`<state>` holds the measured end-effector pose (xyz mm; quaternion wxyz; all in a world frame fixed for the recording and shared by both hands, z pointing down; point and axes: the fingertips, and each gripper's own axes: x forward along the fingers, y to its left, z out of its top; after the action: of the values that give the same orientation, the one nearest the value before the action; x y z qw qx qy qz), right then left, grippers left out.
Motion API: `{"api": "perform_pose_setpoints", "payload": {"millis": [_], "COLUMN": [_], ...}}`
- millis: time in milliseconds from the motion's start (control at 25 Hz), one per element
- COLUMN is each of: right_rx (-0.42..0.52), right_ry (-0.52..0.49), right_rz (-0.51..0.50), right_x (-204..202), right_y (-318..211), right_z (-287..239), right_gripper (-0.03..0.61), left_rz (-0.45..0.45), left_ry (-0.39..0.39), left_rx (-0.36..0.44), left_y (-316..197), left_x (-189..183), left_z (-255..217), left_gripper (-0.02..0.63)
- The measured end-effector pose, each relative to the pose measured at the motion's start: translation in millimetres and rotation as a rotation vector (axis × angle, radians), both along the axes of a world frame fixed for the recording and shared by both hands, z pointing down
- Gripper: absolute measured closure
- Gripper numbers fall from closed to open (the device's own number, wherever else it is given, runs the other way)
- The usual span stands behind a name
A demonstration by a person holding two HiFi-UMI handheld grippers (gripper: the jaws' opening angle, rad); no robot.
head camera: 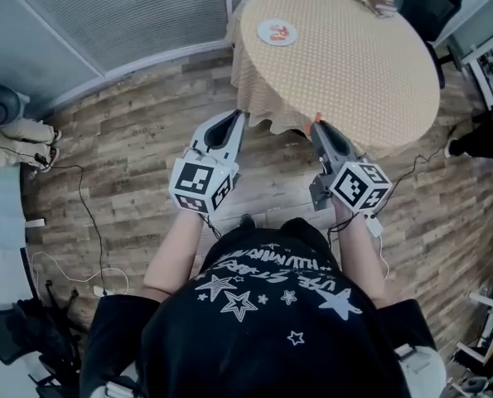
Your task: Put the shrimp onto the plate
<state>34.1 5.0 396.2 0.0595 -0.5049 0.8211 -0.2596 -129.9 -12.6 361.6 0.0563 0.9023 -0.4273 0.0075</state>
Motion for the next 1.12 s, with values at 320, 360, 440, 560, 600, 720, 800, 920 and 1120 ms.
{"api": "perform_pose_setpoints", "payload": {"millis": [320, 360, 440, 560, 600, 720, 800, 920, 1120], "right_rx": [-0.016, -0.018, -0.024, -0.031, -0.032, -0.036, -0.042, -0.049, -0.071], "right_ry": [0.025, 0.021, 0.004, -0.015, -0.017, -0.029, -0.037, -0.044, -0.052], "right_rz": [0.011, 0.011, 0.009, -0.013, -0.025, -0.053, -0.062, -0.073, -0.069], "right_x": [12, 14, 18, 21, 22, 28, 31, 38, 63], "right_y": [-9, -14, -27, -53, -64, -100, -124, -155, -191], "right_z": [8, 11, 15, 20, 22, 25, 26, 27, 35], "right_gripper": [0.508, 0.508, 0.508, 0.508, 0.508, 0.508, 0.508, 0.508, 0.508], "left_rz": [-0.004, -0.008, -0.017, -0.045, -0.06, -0.096, -0.105, -0.116, -0.097], "left_ry": [0.008, 0.006, -0.001, -0.014, -0.015, -0.024, -0.037, -0.038, -0.057], "left_rx": [-0.034, -0.035, -0.037, -0.049, -0.056, -0.062, -0.064, -0.086, -0.097], "left_y": [-11, -13, -19, -35, -44, -72, -90, -121, -157], "left_x": [4, 6, 8, 8, 8, 12, 16, 23, 52], "left_z": [15, 16, 19, 25, 27, 26, 27, 32, 36], "left_gripper": [0.604, 0.604, 0.604, 0.604, 0.604, 0.604, 0.604, 0.604, 0.604]}}
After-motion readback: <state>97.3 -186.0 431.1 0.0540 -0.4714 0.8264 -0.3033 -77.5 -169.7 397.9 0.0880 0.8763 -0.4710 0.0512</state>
